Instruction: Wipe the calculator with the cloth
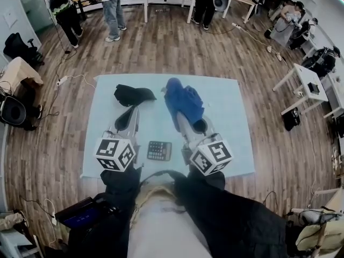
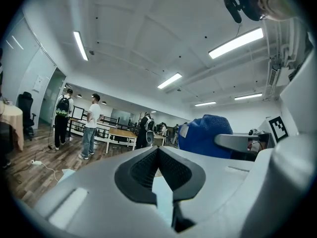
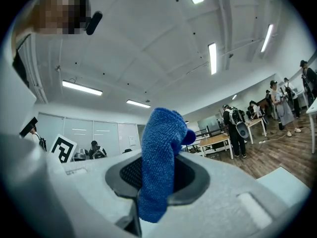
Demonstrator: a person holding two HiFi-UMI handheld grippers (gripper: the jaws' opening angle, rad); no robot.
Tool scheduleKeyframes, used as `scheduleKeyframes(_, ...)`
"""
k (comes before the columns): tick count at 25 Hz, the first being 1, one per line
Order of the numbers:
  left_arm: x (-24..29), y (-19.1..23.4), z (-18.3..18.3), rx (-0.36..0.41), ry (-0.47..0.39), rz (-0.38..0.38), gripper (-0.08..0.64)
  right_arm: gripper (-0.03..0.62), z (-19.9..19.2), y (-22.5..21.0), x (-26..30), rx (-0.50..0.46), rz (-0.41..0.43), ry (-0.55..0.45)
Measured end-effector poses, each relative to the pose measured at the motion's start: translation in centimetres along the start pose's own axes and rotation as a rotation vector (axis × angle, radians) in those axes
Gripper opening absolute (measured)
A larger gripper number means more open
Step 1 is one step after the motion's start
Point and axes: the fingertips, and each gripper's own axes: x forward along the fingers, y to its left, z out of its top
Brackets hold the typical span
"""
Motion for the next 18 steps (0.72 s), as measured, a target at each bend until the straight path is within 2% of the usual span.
scheduleKeyframes(9, -0.1, -0.4, 0.6, 0.025, -0.002, 0.009, 0.0, 0.094, 1.1, 0.1, -0.1, -0.015, 0.011, -0.021)
scheduleKeyframes(18, -0.6, 0.8, -0.6, 0.0, 0.01, 0.044, 0.0, 0.094, 0.1, 0.8, 0.8, -0.025, 0.043, -0.003)
